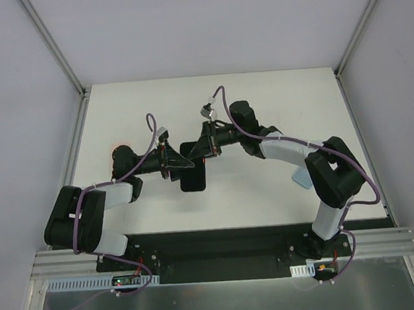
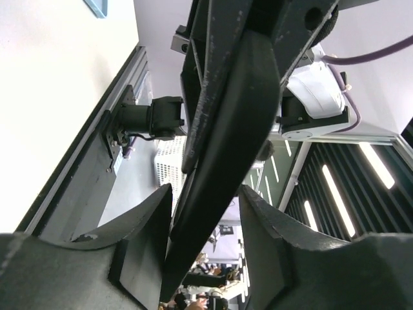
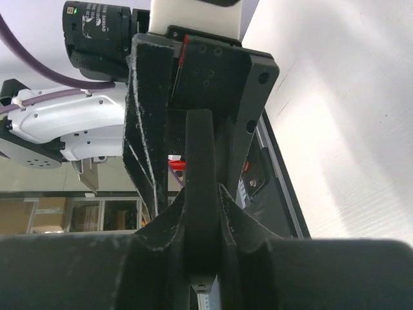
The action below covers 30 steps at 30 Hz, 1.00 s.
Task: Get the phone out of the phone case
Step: Adjust the phone.
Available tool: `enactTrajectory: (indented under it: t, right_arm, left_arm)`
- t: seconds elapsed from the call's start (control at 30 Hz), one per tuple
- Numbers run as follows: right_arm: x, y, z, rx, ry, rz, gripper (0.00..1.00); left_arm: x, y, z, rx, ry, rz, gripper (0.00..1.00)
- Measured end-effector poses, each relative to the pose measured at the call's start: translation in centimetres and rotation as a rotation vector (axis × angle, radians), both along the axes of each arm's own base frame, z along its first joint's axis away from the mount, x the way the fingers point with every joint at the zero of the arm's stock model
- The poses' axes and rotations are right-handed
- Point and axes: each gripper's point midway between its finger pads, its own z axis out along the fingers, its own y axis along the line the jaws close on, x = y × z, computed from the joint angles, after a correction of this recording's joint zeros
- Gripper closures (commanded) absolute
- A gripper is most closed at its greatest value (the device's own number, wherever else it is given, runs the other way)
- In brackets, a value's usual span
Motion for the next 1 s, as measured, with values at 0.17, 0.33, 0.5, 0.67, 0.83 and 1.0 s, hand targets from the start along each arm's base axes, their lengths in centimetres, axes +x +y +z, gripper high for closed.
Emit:
enactTrajectory:
  t: [0.17,0.33,0.5,0.67,0.83,1.0]
  right_arm:
    - [0.1,0.1,0.0,0.007,0.031,0.002,0.99]
    - [0.0,0.1,0.4,0.008,0.102,0.007,0.94]
    - [0.6,0.2,0.3,0.008,0.096,-0.021,0.01]
    - [3.0,-1.6,-1.1,-0.05,0.049,-0.169,0.04]
    - [3.7,-6.1,-0.2,-0.128,-0.029,-0.342,0.04]
    - [0.9,-8.2,2.5,-0.087,-0.14,-0.392,0.07]
  left_arm:
    - [-0.1,0.0,-0.1,0.001,0.005,-0.001,0.96]
    - [-0.3,0.1,0.6,-0.011,-0.098,0.002,1.0]
    - [-0.1,0.1,0.7,-0.013,-0.074,0.012,1.0]
    - [0.2,0.0,0.3,-0.011,-0.021,0.034,1.0]
    - [0.9,0.0,-0.8,-0.002,0.036,0.08,1.0]
    - [2.0,0.0,-1.2,-0.001,0.057,0.139,1.0]
